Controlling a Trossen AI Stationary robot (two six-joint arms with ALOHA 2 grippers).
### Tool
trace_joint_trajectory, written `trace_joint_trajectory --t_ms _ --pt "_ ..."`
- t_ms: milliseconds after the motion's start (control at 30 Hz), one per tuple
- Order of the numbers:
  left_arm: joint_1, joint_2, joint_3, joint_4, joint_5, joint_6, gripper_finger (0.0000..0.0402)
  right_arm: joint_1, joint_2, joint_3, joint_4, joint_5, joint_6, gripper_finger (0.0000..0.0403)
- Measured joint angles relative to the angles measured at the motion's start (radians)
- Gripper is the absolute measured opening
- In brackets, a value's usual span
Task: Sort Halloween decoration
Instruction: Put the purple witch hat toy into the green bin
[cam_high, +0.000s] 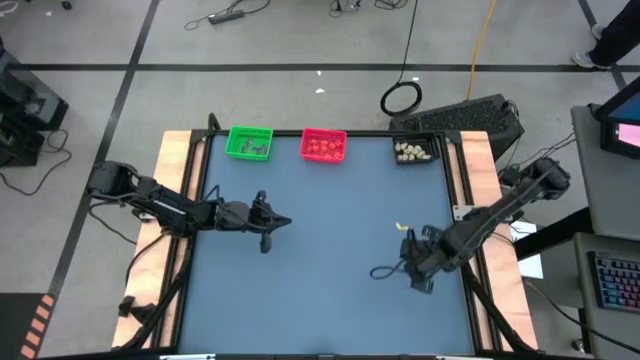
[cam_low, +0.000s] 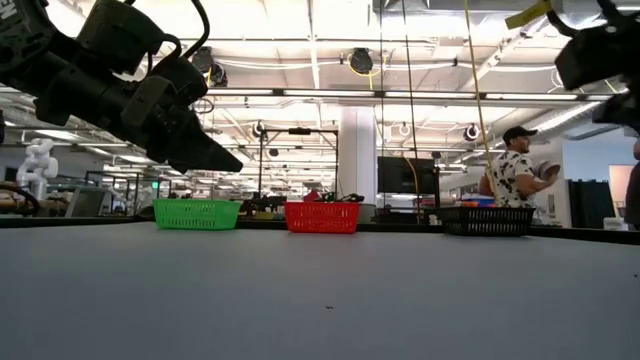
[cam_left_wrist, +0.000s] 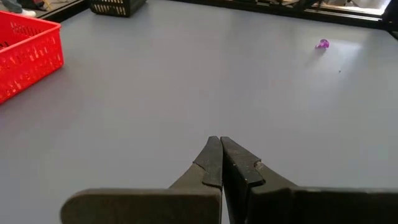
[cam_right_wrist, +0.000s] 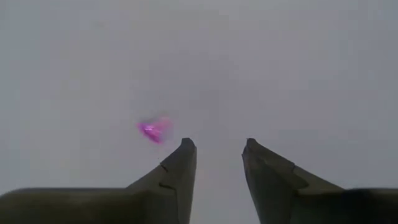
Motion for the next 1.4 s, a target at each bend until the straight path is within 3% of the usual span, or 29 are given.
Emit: trace_joint_trajectory --t_ms 233,467,633,967,1400 --pt "0.000 0.000 0.000 0.000 0.000 0.000 0.0000 0.076 0.176 0.002 0.213 -0.055 0.021 0.0178" --pt "0.000 0.000 0.000 -0.001 0.000 0.000 0.0000 0.095 0.270 0.007 0.222 -0.110 0.003 0.0191" --pt "0.000 0.000 0.000 -0.001 0.000 0.000 0.0000 0.095 0.286 0.007 0.235 -0.110 -0.027 0.0155" --pt "0.000 0.000 0.000 -0.001 0.004 -0.003 0.0000 0.095 0.284 0.008 0.282 -0.109 -0.067 0.0011" --pt "0.000 0.000 0.000 -0.001 0.007 -0.003 0.0000 0.095 0.258 0.070 0.273 -0.058 -0.108 0.0001"
